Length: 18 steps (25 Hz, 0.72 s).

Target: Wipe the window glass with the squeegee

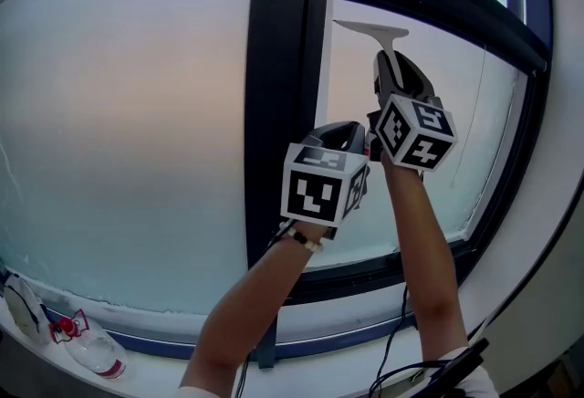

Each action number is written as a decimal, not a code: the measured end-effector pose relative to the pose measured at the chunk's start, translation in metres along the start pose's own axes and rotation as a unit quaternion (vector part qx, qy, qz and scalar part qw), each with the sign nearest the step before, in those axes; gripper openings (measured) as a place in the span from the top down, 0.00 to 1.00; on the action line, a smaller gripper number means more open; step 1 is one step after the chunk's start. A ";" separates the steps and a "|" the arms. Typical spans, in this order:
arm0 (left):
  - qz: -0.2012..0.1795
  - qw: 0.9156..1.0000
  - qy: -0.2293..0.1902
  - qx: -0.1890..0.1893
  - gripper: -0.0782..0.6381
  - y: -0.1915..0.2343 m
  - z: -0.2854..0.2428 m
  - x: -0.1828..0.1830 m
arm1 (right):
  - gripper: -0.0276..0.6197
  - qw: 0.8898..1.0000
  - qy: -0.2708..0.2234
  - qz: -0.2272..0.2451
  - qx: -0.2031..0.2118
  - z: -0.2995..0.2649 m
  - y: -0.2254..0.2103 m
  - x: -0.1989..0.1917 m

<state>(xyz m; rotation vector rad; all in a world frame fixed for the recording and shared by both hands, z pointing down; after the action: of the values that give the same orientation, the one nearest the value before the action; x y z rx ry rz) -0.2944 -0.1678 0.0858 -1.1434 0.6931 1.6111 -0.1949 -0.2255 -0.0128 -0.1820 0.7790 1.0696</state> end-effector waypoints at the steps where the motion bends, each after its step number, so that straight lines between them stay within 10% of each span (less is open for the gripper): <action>1: -0.001 1.000 -0.003 0.001 0.89 0.001 0.000 0.002 | 0.82 1.000 -0.003 0.001 -0.001 -0.007 0.001 0.001; 18: 0.007 1.000 0.006 -0.004 0.89 0.014 0.016 -0.019 | 0.82 0.999 0.015 0.024 -0.017 -0.050 0.009 -0.005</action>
<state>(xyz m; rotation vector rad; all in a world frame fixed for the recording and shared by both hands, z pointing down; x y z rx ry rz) -0.3118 -0.1664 0.1082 -1.1582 0.7049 1.6220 -0.2276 -0.2490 -0.0437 -0.2109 0.7960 1.1281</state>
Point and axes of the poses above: the fingertips, and each gripper's own axes: z backward along the fingers, y to its left, x out of its top, the point moved 8 cm from there along z, backward along the fingers, and after that the axes turned 5 degrees about -y, right-handed, at the moved point
